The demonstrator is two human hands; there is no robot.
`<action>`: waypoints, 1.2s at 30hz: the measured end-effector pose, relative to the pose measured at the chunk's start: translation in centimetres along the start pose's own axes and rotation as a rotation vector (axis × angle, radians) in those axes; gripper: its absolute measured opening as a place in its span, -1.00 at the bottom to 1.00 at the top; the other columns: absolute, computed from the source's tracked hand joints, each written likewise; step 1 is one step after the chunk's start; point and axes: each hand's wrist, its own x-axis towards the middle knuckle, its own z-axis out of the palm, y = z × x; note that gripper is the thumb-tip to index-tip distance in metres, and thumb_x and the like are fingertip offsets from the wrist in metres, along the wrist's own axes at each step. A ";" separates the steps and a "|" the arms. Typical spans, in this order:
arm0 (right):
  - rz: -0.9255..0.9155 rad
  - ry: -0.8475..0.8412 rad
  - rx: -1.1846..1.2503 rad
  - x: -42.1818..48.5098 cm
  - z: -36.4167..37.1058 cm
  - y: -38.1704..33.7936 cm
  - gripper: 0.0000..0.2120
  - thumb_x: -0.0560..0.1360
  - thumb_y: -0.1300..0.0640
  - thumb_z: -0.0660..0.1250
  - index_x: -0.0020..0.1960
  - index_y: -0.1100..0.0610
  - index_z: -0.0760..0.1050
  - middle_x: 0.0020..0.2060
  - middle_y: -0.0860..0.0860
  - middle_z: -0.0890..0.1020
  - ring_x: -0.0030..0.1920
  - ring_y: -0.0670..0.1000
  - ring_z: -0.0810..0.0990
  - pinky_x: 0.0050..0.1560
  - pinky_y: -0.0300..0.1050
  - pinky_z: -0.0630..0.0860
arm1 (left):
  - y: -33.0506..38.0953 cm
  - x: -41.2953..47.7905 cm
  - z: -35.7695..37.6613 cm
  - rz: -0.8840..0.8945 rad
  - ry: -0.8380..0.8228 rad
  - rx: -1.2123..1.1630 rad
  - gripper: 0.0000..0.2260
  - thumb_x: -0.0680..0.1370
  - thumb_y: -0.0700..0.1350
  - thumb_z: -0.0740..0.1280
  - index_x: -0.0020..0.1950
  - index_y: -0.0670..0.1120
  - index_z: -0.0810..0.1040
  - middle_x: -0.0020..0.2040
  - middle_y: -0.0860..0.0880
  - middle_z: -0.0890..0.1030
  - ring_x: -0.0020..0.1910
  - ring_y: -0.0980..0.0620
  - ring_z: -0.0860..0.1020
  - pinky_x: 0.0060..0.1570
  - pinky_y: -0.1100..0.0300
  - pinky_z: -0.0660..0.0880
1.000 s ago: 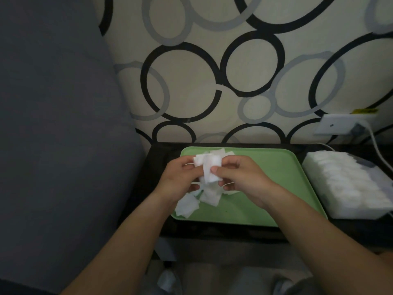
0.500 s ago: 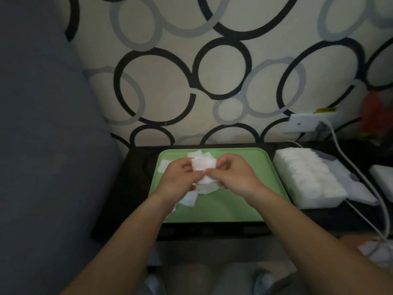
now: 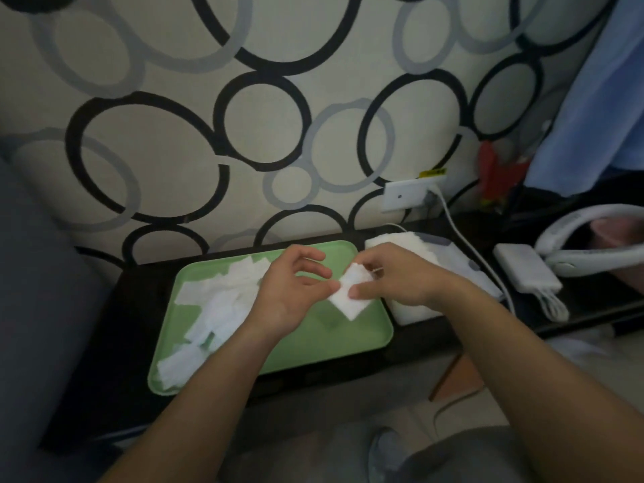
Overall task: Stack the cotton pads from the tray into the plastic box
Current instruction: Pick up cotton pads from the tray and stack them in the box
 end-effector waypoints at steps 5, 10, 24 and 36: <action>0.152 0.134 0.117 -2.1 -5.7 3.1 -0.83 0.52 0.25 0.42 0.09 0.24 0.56 -0.05 0.15 0.66 -0.01 0.05 0.66 -0.02 -0.02 0.66 | 0.3 1.4 5.7 0.121 -0.012 0.152 -0.77 0.44 -0.10 0.54 0.01 0.01 0.55 -0.08 0.05 0.68 -0.22 0.14 0.61 -0.15 0.25 0.51; 0.225 0.270 0.116 -3.8 -10.2 5.9 -0.81 0.52 0.24 0.40 0.12 0.23 0.55 -0.03 0.13 0.65 0.00 0.05 0.66 -0.06 -0.03 0.67 | 0.6 3.7 11.4 0.296 -0.177 0.727 -0.37 0.35 0.32 0.48 0.32 0.08 0.46 0.31 0.08 0.51 0.29 0.04 0.45 0.30 0.03 0.41; 0.249 0.248 0.016 -4.0 -12.9 9.0 -0.85 0.54 0.20 0.39 0.10 0.15 0.55 -0.02 0.07 0.64 -0.01 0.03 0.65 -0.05 -0.01 0.67 | -1.4 10.4 15.4 0.147 -0.507 1.124 0.17 0.23 0.57 0.34 0.63 0.12 -0.15 0.64 -0.03 -0.15 0.61 -0.13 -0.24 0.52 -0.24 -0.25; 0.274 0.211 0.008 -3.9 -13.2 9.9 -0.82 0.54 0.21 0.39 0.13 0.16 0.55 0.00 0.09 0.64 0.01 0.02 0.64 -0.05 -0.06 0.65 | -0.3 11.1 17.2 0.393 -0.527 1.209 0.01 0.30 0.37 0.44 0.60 0.09 0.04 0.59 -0.09 0.17 0.58 -0.21 0.06 0.52 -0.26 -0.03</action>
